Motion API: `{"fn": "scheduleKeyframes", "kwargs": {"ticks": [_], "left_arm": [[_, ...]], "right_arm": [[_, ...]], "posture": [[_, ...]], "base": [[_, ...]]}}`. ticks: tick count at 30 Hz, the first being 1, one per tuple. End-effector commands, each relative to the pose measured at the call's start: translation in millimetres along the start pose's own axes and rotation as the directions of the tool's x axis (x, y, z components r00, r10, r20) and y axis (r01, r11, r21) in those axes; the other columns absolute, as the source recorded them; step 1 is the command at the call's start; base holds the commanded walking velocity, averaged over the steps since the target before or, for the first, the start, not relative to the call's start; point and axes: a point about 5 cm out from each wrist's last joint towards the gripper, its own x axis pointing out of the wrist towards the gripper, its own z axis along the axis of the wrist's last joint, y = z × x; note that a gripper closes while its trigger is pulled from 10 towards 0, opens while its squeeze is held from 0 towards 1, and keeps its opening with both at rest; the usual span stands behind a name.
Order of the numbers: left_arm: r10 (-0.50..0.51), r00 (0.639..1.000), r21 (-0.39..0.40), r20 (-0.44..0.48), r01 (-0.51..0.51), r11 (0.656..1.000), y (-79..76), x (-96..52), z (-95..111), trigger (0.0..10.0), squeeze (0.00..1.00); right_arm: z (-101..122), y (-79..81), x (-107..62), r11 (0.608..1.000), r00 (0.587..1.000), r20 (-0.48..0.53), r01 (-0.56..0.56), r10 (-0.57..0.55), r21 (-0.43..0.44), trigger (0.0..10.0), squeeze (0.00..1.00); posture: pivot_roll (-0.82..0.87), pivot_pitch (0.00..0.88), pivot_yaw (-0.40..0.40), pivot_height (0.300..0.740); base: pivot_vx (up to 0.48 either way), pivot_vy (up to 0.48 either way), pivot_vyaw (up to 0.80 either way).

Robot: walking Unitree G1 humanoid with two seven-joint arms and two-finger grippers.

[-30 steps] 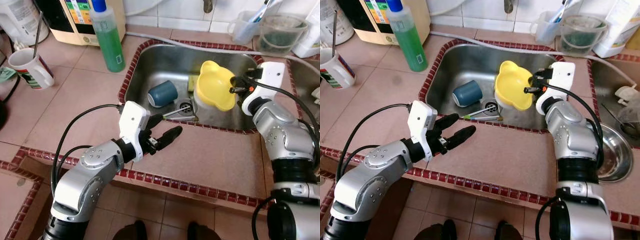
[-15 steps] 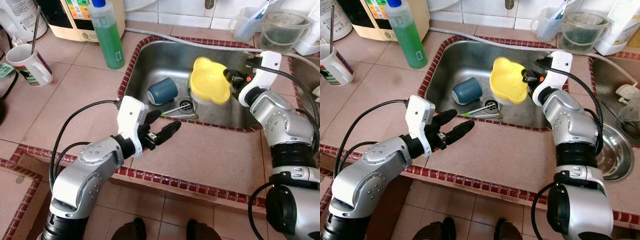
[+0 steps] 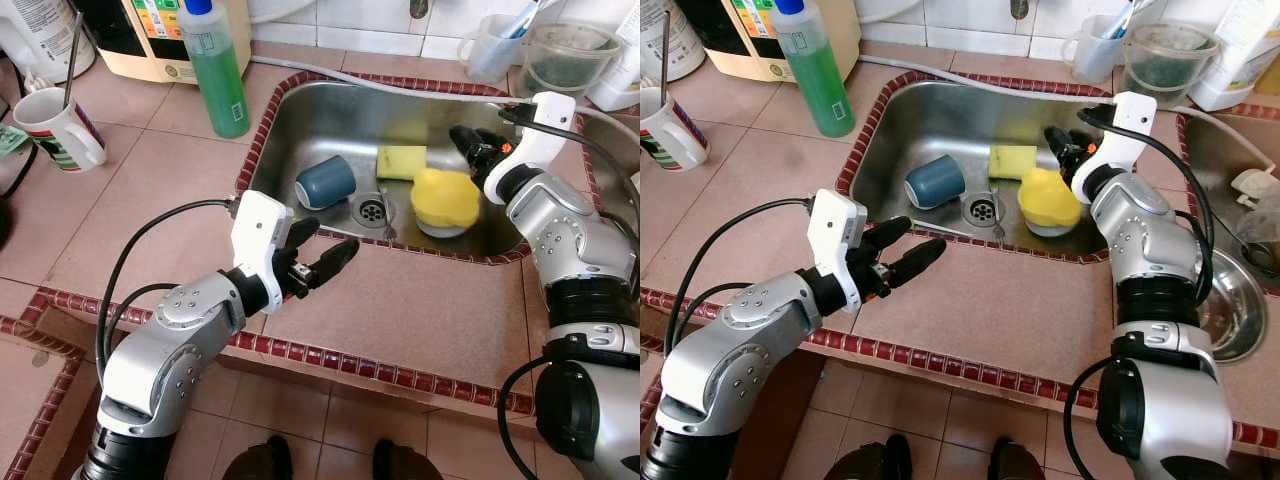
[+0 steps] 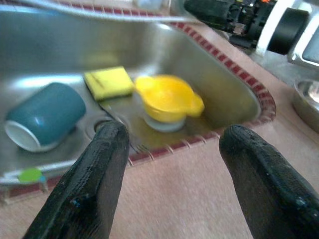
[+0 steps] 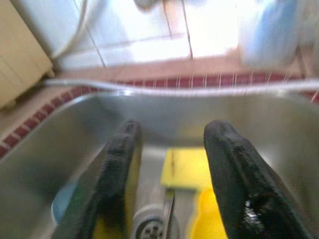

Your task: Kitchen organization

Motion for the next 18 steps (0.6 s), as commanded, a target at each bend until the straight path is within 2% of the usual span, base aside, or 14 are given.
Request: {"fn": "scheduleKeyframes", "kwargs": {"ticks": [1, 4, 9, 11, 15, 16, 17, 18], "left_arm": [[0.016, 1.000, 0.001, 0.001, -0.016, 1.000, 3.5, -0.6, 1, 10.0, 0.00], [0.070, 0.998, 0.020, 0.004, -0.070, 0.997, 10.9, 1.7, 2, 10.0, 0.00], [0.157, 0.986, 0.087, 0.048, -0.161, 0.983, 23.9, 6.4, 4, 10.0, 0.00], [0.157, 0.986, 0.089, 0.048, -0.160, 0.983, 24.6, 7.1, 4, 10.0, 0.00], [0.206, 0.972, 0.206, 0.114, -0.226, 0.952, 34.5, 10.3, 6, 10.0, 0.00], [0.282, 0.950, 0.239, 0.134, -0.307, 0.921, 43.3, 10.7, 4, 10.0, 0.00], [0.301, 0.944, 0.244, 0.138, -0.327, 0.913, 45.7, 11.0, 3, 10.0, 0.00], [0.355, 0.934, 0.197, 0.042, -0.356, 0.913, 56.5, 12.8, -9, 10.0, 0.00]], "right_arm": [[9, 2.8, -3.5, 1.000, 0.998, 0.069, -0.011, 0.013, -0.025, 10.0, 1.00], [17, 7.6, -11.5, 0.999, 0.989, 0.144, -0.024, 0.030, -0.049, 10.0, 1.00], [11, 12.6, -24.1, 0.997, 0.986, 0.161, -0.020, 0.032, -0.076, 10.0, 1.00], [10, 12.7, -25.0, 0.997, 0.986, 0.163, -0.017, 0.030, -0.078, 10.0, 1.00], [3, 17.6, -40.8, 0.987, 0.976, 0.219, 0.028, 0.008, -0.160, 10.0, 1.00], [3, 20.2, -45.6, 0.971, 0.970, 0.241, 0.042, 0.016, -0.236, 10.0, 1.00], [2, 20.9, -46.9, 0.966, 0.969, 0.246, 0.046, 0.019, -0.255, 10.0, 1.00], [0, 21.2, -48.9, 0.966, 0.970, 0.245, 0.062, 0.001, -0.251, 10.0, 1.00]], "posture": [[-0.05, 0.232, 0.030, 0.740], [-0.05, 0.207, 0.029, 0.740], [-0.06, 0.165, 0.034, 0.740], [-0.06, 0.165, 0.034, 0.740], [-0.07, 0.118, 0.045, 0.740], [-0.07, 0.107, 0.050, 0.740], [-0.07, 0.107, 0.050, 0.740], [-0.09, 0.088, 0.054, 0.740]], "base": [[0.000, 0.000, 0.00], [0.000, 0.000, 0.00], [0.000, 0.000, 0.00], [0.000, 0.000, 0.00], [0.000, 0.000, 0.00], [0.000, 0.000, 0.00], [0.000, 0.000, 0.00], [0.000, 0.000, 0.00]]}}
